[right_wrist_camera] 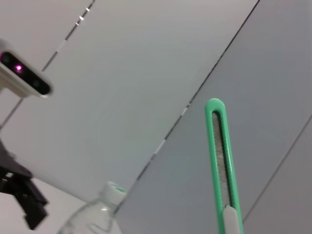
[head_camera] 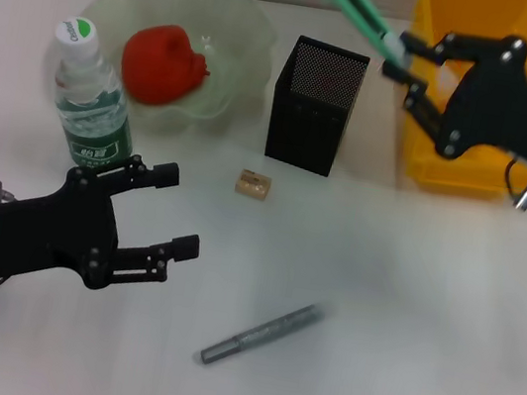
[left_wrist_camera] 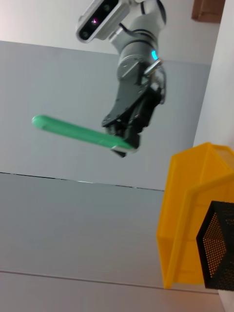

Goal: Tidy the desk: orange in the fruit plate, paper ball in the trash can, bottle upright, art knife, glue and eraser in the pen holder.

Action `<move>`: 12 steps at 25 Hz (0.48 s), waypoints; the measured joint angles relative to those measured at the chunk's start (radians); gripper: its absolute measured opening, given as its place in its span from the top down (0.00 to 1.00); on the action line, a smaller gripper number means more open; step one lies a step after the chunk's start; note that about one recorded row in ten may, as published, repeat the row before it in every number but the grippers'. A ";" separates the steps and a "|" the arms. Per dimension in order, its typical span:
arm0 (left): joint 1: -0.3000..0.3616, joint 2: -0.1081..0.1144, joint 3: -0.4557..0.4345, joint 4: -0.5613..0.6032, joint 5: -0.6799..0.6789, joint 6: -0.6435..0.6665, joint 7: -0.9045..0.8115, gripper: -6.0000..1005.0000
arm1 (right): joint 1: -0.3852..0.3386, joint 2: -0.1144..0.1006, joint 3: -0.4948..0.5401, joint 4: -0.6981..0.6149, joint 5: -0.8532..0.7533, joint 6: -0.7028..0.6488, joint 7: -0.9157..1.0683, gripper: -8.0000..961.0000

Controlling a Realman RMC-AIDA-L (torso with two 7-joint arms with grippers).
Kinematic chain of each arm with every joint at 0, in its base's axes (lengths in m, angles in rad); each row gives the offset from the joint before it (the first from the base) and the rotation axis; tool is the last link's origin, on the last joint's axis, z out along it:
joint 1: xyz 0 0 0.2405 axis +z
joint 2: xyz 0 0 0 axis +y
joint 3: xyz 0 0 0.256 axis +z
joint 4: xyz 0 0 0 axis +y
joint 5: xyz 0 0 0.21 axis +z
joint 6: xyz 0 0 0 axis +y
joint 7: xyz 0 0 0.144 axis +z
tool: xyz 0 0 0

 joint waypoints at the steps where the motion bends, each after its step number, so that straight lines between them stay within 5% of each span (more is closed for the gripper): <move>1: 0.000 0.000 0.000 0.000 0.000 -0.002 0.003 0.16 | 0.002 -0.001 0.012 -0.009 0.000 0.000 0.000 0.80; 12: -0.011 -0.002 -0.001 -0.031 -0.001 -0.030 0.095 0.16 | 0.021 -0.002 0.029 -0.077 -0.010 0.140 -0.199 0.80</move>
